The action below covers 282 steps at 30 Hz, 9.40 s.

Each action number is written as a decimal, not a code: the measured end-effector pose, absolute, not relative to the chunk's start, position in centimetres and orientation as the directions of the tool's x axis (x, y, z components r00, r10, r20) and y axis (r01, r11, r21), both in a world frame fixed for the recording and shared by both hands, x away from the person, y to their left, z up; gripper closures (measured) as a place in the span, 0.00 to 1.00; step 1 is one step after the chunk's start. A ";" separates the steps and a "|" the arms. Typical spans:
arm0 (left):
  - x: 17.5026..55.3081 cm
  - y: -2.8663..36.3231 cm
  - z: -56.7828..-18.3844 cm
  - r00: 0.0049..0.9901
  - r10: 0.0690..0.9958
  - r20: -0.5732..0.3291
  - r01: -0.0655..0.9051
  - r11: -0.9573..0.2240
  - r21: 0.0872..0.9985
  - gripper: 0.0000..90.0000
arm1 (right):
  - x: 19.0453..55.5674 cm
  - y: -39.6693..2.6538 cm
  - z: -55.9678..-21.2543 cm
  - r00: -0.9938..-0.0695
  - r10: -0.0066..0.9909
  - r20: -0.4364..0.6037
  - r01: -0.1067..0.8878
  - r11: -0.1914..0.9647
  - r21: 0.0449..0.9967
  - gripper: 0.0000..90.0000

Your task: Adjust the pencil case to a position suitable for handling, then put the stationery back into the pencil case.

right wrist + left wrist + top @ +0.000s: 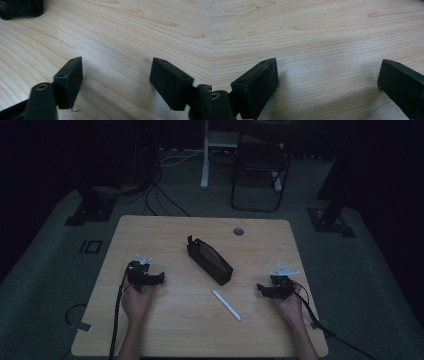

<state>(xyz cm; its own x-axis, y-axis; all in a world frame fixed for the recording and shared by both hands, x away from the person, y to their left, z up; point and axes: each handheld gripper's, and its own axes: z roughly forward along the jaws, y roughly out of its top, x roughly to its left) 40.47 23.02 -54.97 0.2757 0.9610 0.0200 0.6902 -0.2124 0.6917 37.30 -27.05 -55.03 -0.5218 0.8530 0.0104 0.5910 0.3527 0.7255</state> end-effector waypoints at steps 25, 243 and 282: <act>40.5 23.0 -55.0 0.276 0.961 0.019 0.690 -0.212 0.692 0.04 | 36.0 -24.4 -50.9 -0.546 0.837 -0.024 0.526 0.365 0.769 0.37; 40.5 23.0 -55.0 0.273 0.962 0.021 0.692 -0.212 0.690 0.04 | 31.5 -15.2 -54.2 -0.828 0.560 -0.007 0.406 0.609 0.682 0.88; 40.5 23.0 -55.0 0.274 0.962 0.021 0.692 -0.212 0.690 0.04 | 30.4 -16.1 -51.3 -0.841 0.540 -0.036 0.355 0.601 0.716 0.88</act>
<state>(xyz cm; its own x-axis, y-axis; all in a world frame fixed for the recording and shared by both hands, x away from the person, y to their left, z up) 40.54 23.04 -54.95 0.2737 0.9616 0.0211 0.6918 -0.2120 0.6903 30.36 -16.09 -51.33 -0.8406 0.5405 -0.0364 0.3553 0.6009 0.7160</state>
